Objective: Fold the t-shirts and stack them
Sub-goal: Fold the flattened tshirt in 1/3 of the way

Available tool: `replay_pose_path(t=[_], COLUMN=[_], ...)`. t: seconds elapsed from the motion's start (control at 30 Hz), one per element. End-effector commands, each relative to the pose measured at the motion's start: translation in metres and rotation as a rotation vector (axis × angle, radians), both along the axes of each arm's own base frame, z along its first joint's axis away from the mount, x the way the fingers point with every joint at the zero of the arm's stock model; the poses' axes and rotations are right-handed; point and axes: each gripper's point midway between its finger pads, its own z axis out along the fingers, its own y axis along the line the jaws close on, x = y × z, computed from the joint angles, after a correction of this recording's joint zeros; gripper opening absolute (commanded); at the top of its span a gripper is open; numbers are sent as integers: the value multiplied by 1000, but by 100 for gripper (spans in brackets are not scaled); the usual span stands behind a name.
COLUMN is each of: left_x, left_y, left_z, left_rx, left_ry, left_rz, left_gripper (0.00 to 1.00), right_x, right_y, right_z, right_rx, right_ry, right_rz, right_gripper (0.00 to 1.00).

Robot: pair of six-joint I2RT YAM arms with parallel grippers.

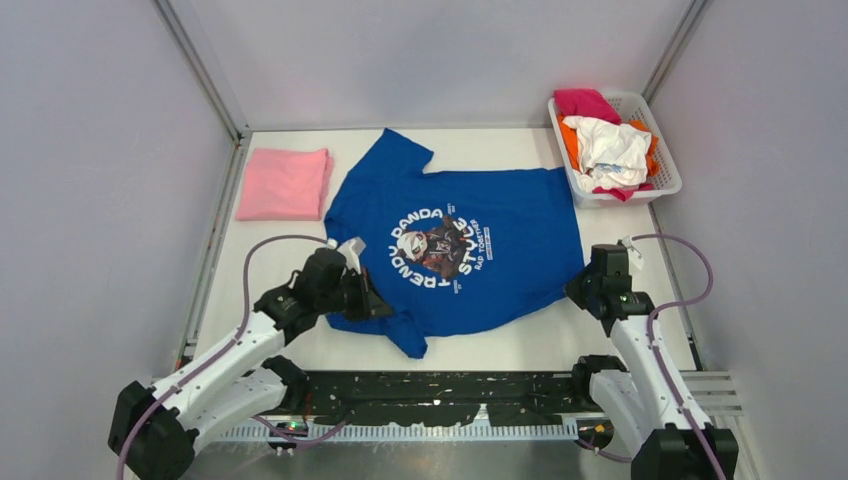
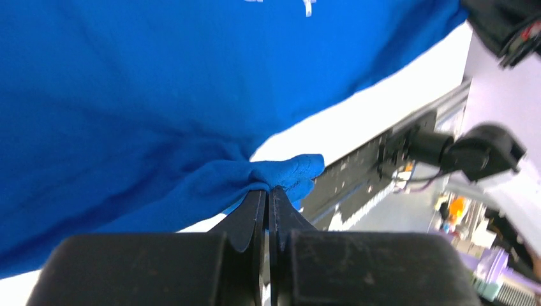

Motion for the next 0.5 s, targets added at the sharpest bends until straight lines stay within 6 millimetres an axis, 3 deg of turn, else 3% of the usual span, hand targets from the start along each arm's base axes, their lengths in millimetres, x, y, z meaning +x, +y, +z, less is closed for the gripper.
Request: replay_pose_path(t=[0.0,0.17,0.47], left_x=[51,97,146], left_y=[-2,6,27], left_z=[36,58,84], left_rx=[-54,-75,-50], left_ry=[-115,-167,-257], left_rz=[54,141,212], left_gripper=[0,0,0], right_x=[41,63,87], right_y=[-1,-4,-14], right_z=[30,44,54], right_rx=[-13,-24,-74], right_ry=[-108,-141,-138], right_rz=[20,9,-13], right_gripper=[5,5,5])
